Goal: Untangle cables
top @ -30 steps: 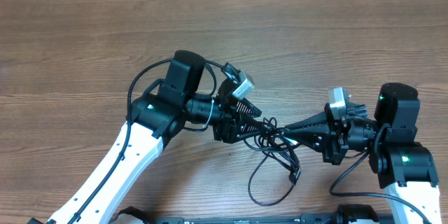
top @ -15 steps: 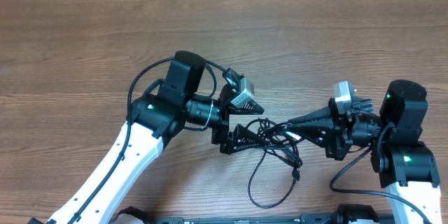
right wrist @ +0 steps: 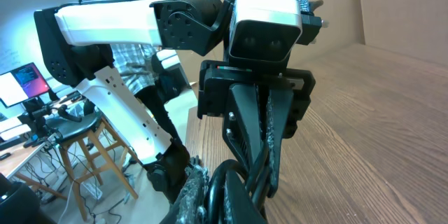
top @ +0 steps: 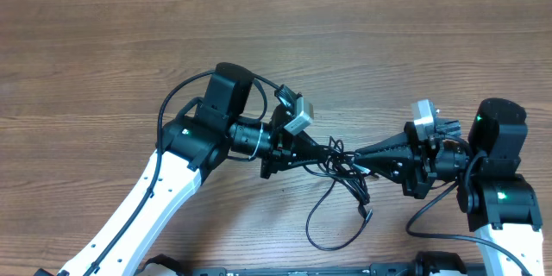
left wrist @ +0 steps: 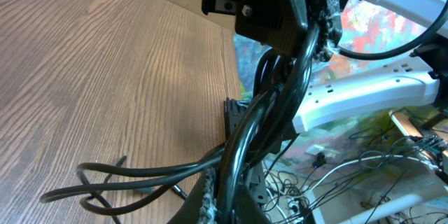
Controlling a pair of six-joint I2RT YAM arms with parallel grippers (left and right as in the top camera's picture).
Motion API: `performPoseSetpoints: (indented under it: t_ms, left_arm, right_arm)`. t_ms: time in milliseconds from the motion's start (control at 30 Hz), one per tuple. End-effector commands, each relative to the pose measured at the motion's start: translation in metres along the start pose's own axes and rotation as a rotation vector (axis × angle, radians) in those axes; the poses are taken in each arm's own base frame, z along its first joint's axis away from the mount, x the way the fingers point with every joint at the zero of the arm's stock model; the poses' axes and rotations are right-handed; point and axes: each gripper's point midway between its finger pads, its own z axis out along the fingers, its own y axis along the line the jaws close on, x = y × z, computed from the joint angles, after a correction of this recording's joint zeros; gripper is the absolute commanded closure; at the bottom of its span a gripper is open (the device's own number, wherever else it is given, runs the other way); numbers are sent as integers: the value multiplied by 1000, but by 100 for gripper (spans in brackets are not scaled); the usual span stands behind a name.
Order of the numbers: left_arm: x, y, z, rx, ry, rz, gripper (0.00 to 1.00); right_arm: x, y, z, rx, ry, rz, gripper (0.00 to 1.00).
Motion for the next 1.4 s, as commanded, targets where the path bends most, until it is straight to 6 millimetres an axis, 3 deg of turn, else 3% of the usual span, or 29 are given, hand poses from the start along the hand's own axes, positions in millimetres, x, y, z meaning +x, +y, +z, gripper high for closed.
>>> performPoseSetpoints:
  t_ms: [0,267,400,500,667,867,900,933,967,1167,1300,1367]
  left_arm:
    - [-6,7,0,-45,-7,-15,96]
    - [-57,25,-10,-113,-176,-225,96]
    - [-97,18,-20,-79,-302,-208,96]
    - [-111,17,-25,-84,-356,-224,96]
    - [-116,30,-29,-142,-406,-309,96]
    - [-115,50,-34,-235,-447,-385,96]
    - [-110,54,-34,-252,-437,-415,84]
    - [-104,58,-34,-263,-423,-438,33]
    - [-98,62,-35,-276,-410,-467,1]
    - [-92,64,-51,-257,-393,-457,0]
    - [-94,12,-43,-18,-285,-82,3]
    - [-88,-1,-41,45,-251,9,0]
  right_arm:
    - [-5,10,-1,-34,-9,-14,96]
    - [-2,10,-1,-32,-9,34,96]
    - [0,9,0,-32,-7,39,96]
    - [3,6,0,-8,-2,63,96]
    - [15,-10,-1,97,28,141,96]
    - [16,-11,-1,105,31,147,96]
    - [16,-11,-1,105,31,147,96]
    - [16,-11,-1,105,31,147,96]
    - [16,-11,-1,105,31,147,96]
    - [17,-11,-1,105,32,164,96]
    - [16,-8,-1,88,27,162,96]
    - [11,6,0,4,4,156,96]
